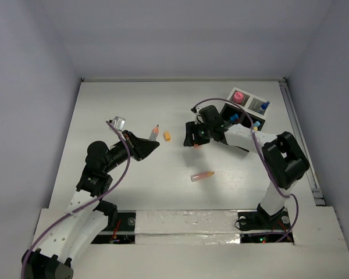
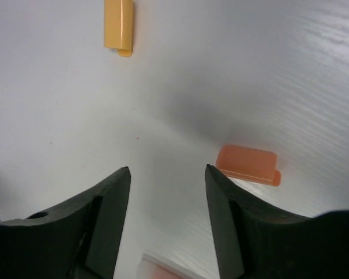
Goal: Sort the stationery into containers
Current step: Close the pen cap on the pen.
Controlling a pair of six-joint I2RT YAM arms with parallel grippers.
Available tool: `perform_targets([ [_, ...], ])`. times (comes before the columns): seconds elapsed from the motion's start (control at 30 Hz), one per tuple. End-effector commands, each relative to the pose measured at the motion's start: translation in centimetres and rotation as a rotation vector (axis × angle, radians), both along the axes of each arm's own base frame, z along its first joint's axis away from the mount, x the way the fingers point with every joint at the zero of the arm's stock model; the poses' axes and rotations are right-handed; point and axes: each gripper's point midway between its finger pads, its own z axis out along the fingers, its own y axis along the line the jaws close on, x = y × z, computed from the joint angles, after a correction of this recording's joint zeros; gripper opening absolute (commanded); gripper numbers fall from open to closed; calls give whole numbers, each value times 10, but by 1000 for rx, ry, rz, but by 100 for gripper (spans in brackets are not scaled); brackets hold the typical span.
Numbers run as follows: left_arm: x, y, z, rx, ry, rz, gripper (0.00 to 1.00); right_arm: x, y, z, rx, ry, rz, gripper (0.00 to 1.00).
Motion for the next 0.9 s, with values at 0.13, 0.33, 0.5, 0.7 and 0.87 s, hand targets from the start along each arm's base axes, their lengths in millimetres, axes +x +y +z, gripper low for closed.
perform_targets([
  [0.13,0,1,17,-6,-72,6,0,13,-32,21,-245,-214,177,55],
  [0.33,1,1,18,-5,-72,6,0,16,-38,22,-393,-330,333,70],
  [0.5,1,0,17,-2,-69,3,0,25,-26,27,-405,-374,414,74],
  [0.7,0,0,16,-4,-66,-2,0,18,-24,-5,-480,-279,515,76],
  [0.87,0,0,19,-2,-73,-3,0,18,-25,-15,-531,-241,553,76],
])
